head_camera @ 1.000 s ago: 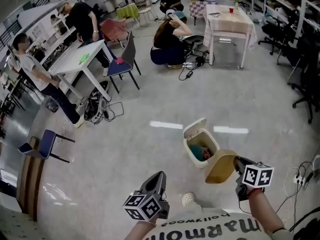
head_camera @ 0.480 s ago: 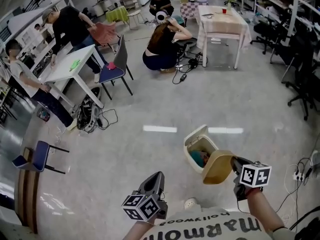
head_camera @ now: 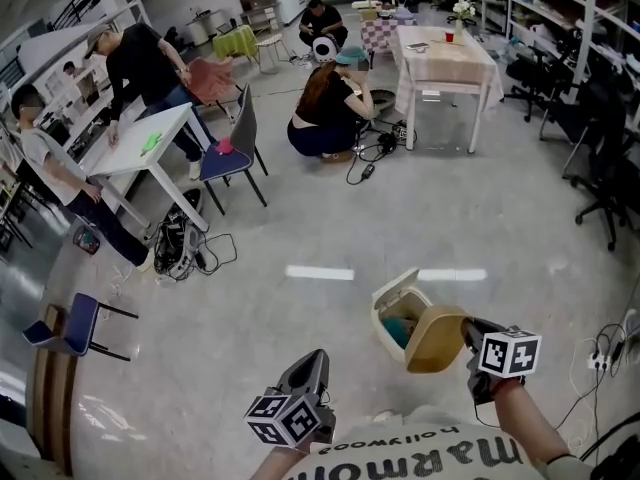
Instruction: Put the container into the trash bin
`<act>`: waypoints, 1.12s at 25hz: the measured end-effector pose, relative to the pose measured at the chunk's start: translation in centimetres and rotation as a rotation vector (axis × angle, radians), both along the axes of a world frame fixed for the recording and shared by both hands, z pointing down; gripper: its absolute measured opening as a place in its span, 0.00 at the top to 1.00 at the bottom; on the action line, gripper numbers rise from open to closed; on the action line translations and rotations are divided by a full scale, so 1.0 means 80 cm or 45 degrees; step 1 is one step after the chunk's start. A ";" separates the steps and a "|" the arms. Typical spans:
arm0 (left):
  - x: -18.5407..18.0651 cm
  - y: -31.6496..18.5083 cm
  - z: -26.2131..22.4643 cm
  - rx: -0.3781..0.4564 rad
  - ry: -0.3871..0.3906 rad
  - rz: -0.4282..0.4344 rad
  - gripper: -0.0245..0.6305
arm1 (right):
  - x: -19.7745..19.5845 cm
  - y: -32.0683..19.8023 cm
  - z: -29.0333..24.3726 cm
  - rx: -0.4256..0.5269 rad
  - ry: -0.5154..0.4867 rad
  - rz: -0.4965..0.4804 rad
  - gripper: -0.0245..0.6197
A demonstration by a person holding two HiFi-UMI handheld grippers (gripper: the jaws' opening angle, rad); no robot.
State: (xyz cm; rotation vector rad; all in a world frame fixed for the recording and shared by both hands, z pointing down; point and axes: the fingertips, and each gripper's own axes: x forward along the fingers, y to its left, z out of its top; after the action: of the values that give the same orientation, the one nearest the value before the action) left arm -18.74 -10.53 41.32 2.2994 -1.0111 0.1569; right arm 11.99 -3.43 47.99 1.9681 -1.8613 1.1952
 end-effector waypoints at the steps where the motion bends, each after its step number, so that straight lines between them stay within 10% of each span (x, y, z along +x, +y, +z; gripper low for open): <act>1: 0.001 -0.001 0.001 -0.002 0.000 -0.003 0.97 | 0.001 -0.001 0.001 -0.004 0.002 -0.005 0.94; 16: 0.028 -0.024 0.006 -0.003 -0.004 -0.144 0.97 | 0.032 -0.056 0.013 -0.033 0.002 -0.147 0.94; 28: 0.133 -0.052 0.011 -0.025 0.016 -0.310 0.97 | 0.108 -0.147 0.013 -0.047 0.005 -0.402 0.94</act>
State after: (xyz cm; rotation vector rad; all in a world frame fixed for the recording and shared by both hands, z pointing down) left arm -8.08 -14.66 42.20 2.1361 -1.2658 0.0518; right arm 20.63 -15.17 49.00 1.5791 -2.0356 1.1191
